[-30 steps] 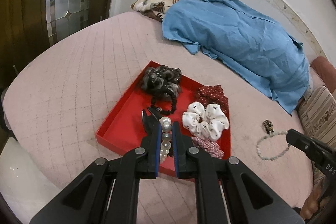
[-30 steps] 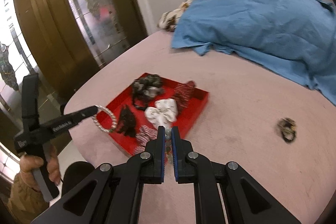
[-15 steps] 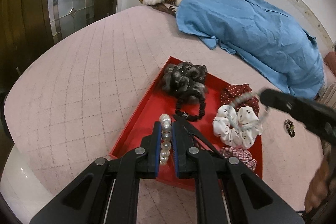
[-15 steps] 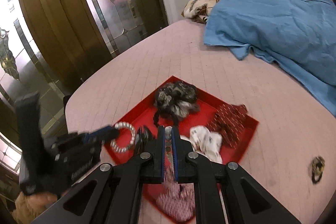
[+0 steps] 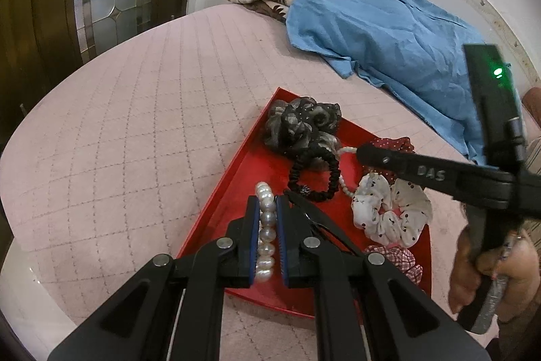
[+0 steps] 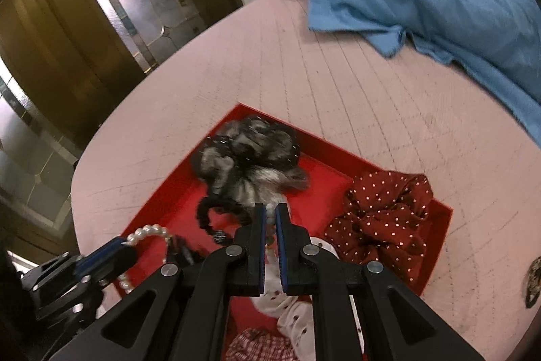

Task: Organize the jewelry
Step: 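Carry both bracelets over the red tray and open both tools to drop them, then move both tools back toward the leopard bracelet and black hair tie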

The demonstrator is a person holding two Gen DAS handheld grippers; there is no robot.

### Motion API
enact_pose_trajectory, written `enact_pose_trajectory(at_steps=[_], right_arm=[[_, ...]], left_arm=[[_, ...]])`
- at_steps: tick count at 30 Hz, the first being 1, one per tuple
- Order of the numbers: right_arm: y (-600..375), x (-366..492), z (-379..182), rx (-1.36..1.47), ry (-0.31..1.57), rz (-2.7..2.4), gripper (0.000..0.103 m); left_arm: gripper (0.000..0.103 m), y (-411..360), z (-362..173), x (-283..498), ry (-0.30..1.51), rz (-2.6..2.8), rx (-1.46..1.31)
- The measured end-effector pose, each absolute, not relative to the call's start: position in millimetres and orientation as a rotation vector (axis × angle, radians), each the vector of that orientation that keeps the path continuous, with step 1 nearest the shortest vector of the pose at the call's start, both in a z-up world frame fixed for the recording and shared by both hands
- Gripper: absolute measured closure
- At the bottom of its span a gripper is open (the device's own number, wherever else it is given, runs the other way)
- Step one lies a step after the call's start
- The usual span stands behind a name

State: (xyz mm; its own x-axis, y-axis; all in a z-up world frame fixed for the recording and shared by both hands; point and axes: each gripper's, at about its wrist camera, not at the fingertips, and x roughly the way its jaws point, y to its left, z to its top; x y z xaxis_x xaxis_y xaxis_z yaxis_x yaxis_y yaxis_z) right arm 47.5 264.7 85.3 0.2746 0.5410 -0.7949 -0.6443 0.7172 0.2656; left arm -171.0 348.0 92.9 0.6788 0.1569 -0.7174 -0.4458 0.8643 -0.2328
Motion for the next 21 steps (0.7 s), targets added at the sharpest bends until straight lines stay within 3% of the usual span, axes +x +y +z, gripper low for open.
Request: enact_pose_trajectory(at_steps=[4, 7, 9, 11, 21], right_arm=[[264.7, 51.0, 78.7, -0.107, 1.029, 0.800, 0.096], [264.5, 50.8, 79.7, -0.103, 1.027, 0.799, 0.095], [263.4, 48.9, 83.3, -0.101, 1.017, 0.801, 0.088], [260.9, 46.5, 88.8, -0.094, 1.002, 0.806, 0.067], [227.1, 27.3, 119.1, -0.068, 0.939, 0.808, 0.066]], left_arm=[[0.090, 345.9, 98.0, -172.5, 0.742, 0.343, -0.410], [0.068, 342.9, 104.4, -175.1, 0.731, 0.349, -0.404], [0.057, 339.0, 111.6, -179.9, 0.709, 0.358, -0.393], [0.056, 336.2, 117.8, -184.2, 0.697, 0.366, -0.382], [0.047, 331.0, 132.7, -210.7, 0.683, 0.444, -0.395]])
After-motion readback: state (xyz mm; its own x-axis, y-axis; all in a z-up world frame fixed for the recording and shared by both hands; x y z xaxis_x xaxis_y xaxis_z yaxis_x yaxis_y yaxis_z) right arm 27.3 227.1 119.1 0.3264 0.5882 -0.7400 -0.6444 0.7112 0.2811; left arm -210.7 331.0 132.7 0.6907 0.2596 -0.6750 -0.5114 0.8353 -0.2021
